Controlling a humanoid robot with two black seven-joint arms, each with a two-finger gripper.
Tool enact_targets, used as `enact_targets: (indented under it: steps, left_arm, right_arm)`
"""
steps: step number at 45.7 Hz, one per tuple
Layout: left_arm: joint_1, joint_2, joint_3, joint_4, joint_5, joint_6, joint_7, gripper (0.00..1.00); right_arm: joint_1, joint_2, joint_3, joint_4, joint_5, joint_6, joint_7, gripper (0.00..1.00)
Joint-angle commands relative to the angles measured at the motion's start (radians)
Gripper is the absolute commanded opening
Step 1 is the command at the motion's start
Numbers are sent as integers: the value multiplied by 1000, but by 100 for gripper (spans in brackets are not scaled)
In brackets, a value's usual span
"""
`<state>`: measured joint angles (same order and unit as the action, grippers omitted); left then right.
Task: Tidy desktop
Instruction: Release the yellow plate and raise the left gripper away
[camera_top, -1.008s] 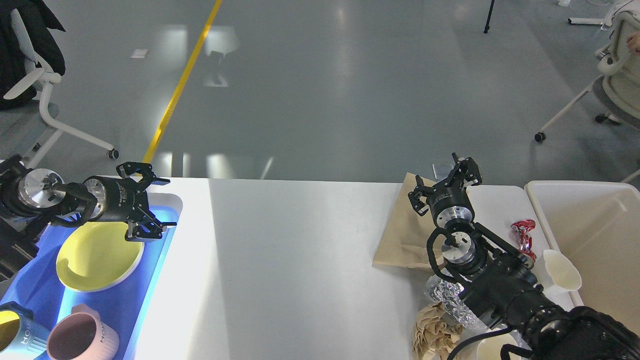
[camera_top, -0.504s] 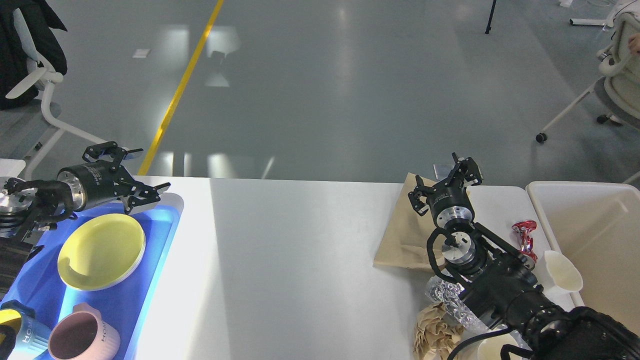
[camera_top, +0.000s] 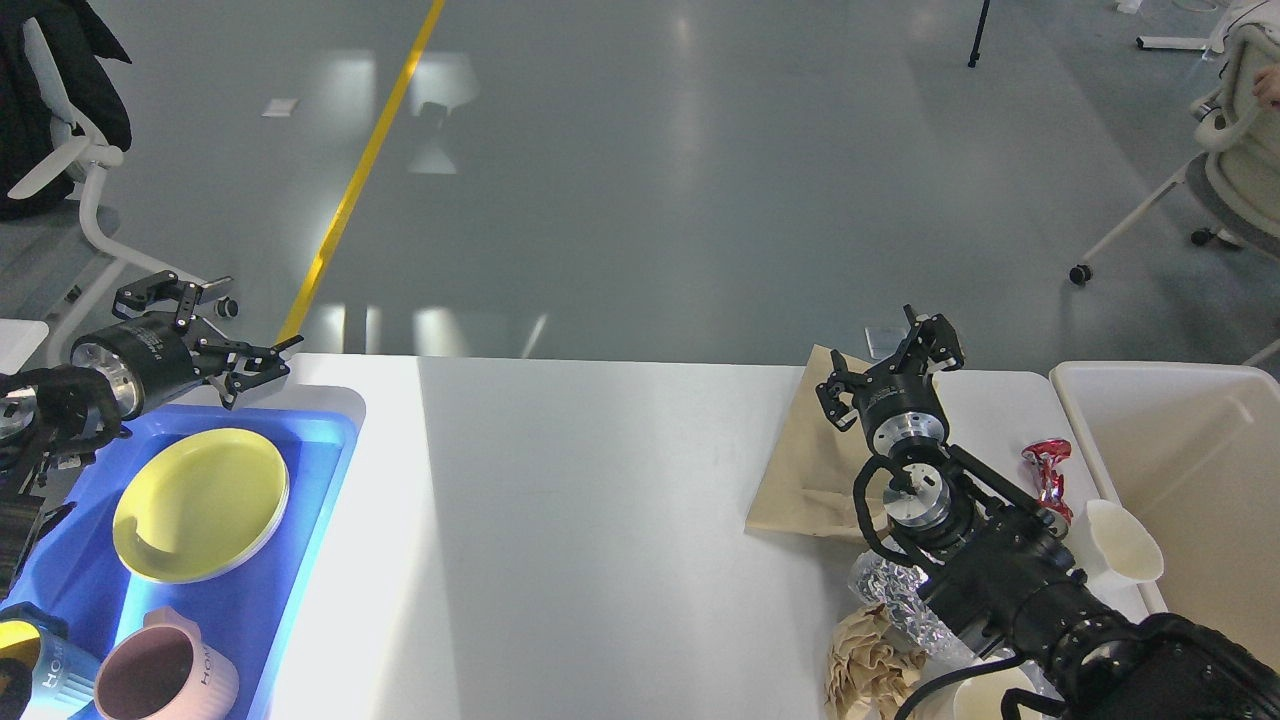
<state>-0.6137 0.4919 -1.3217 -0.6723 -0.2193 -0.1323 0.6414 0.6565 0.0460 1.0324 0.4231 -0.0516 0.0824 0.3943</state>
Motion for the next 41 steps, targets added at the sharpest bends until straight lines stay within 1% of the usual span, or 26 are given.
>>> enact_targets:
  steps: [1,4,9,14,19,24,27,33,36,41]
  left_arm:
    - [11,-45,-14,-1,2,-3,-69,97]
    - [11,-91,-16,-1,3,-15,-114,97]
    - [12,-160,-1,-1,9,-70,-196,97]
    - [14,-233,13,0,11,-112,-258,97]
    - [17,-306,13,0,11,-132,-284,97]
    - [17,-371,10,2,11,-133,-287,97]
    - [15,-381,6,7,11,-133,-292,97]
    - [15,-378,12,48,14,-141,-339,97]
    - [17,-381,15,74,26,-173,-367,97]
    - [17,-391,36,108,78,-250,-408,97]
  right_arm:
    - [0,0,0,0,1,0,0,100]
    - [0,0,0,0,-1,0,0,100]
    - [0,0,0,0,-1,0,0,100]
    - [0,0,0,-1,-1,0,0,100]
    - [0,0,0,-1,1,0,0,100]
    - [0,0,0,-1,-1,0,0,100]
    - [0,0,0,-1,-1,0,0,100]
    - [0,0,0,0,-1,0,0,100]
    - [0,0,0,0,-1,0,0,100]
    - [0,0,0,0,-1,0,0,100]
